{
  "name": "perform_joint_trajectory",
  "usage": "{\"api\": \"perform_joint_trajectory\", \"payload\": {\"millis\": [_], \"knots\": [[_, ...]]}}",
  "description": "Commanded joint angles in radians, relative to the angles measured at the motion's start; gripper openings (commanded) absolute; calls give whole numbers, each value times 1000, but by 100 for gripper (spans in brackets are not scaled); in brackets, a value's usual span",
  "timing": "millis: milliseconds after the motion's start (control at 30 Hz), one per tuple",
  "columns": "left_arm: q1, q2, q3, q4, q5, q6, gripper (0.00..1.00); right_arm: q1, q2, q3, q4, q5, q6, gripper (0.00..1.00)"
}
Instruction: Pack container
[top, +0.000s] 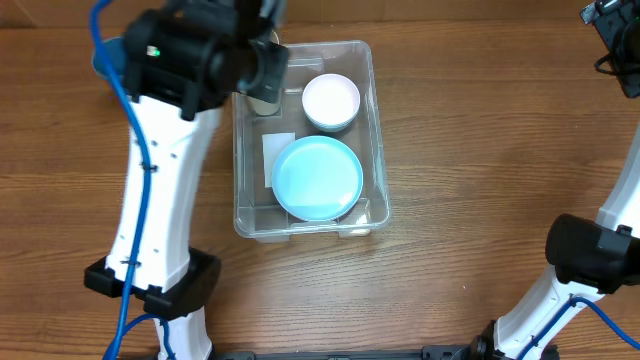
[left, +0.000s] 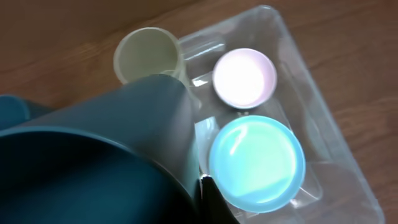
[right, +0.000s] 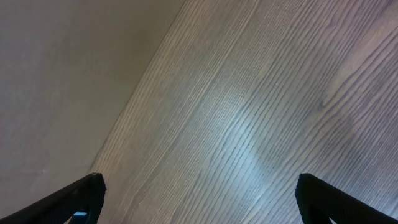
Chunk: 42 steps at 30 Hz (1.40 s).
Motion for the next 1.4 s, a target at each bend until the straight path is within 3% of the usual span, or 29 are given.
{"api": "perform_joint_trajectory", "payload": {"millis": [0,400,533,900,933,1033,1367], "knots": [[-40,17,-10,-3,41,52,4,1,-8,6,5,3,4,100],[-37,269,-103,-35,5,33,4,1,-8,6,5,3,5,100],[-36,361,-103,-35,-71,53,4,1,-8,6,5,3,4,100],[-30,417,-116,-18,-76,61,4,1,-8,6,5,3,5,100],[-30,418,-116,-18,-76,61,5,1,-8,6,5,3,5,100],[-30,418,-116,-18,-76,61,45,1,-8,6,5,3,4,100],[-30,413,-75,-35,-90,77,47,1,-8,6,5,3,5,100]]}}
